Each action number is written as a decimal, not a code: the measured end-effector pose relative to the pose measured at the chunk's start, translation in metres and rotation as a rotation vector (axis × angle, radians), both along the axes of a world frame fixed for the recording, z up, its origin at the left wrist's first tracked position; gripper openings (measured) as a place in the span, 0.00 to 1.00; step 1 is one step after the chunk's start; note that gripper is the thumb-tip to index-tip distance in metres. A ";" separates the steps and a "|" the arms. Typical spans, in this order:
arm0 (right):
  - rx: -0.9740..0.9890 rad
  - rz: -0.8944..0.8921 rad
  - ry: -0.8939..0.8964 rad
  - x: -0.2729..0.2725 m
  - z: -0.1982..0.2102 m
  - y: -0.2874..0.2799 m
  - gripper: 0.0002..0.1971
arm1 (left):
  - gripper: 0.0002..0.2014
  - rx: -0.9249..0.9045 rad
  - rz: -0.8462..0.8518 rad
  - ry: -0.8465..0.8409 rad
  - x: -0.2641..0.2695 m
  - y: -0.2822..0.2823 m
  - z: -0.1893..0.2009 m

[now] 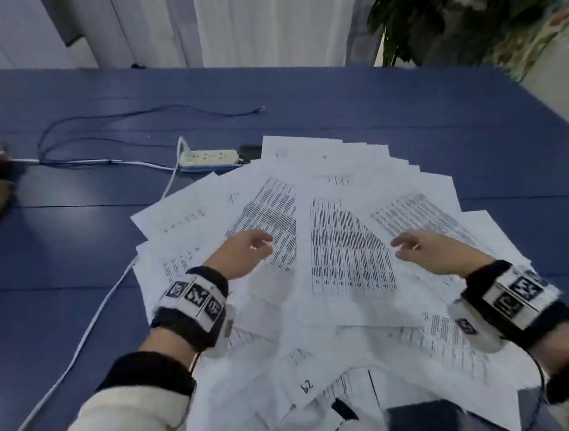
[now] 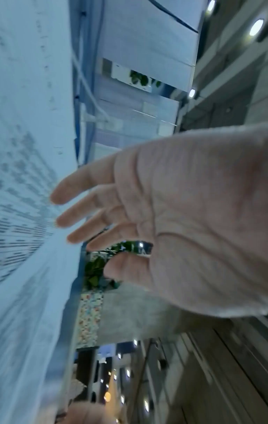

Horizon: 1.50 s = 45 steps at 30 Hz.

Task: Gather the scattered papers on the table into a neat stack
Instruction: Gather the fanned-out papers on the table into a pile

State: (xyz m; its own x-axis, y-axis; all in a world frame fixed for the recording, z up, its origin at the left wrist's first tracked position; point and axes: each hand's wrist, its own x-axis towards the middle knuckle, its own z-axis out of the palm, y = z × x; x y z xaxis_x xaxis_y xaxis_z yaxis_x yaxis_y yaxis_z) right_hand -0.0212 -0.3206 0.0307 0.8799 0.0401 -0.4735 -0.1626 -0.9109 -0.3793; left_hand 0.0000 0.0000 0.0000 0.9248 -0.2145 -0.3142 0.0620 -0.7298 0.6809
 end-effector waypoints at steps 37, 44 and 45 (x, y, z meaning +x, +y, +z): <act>-0.191 -0.519 0.005 0.068 -0.090 -0.020 0.51 | 0.41 0.454 0.331 0.105 0.068 0.005 -0.068; 0.081 -0.562 -0.061 0.065 -0.100 0.018 0.39 | 0.29 0.134 0.338 0.180 0.059 -0.015 -0.070; 0.106 -0.549 -0.068 0.064 -0.103 0.023 0.39 | 0.30 0.106 0.341 0.193 0.058 -0.017 -0.069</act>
State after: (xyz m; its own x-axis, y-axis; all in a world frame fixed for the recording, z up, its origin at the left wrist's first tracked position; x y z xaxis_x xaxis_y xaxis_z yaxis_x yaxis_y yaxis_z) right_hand 0.0425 -0.2973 -0.0718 0.8136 -0.3879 -0.4332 -0.5738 -0.6557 -0.4906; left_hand 0.0576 -0.0174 -0.0693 0.8593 0.1376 -0.4927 0.4322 -0.7105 0.5553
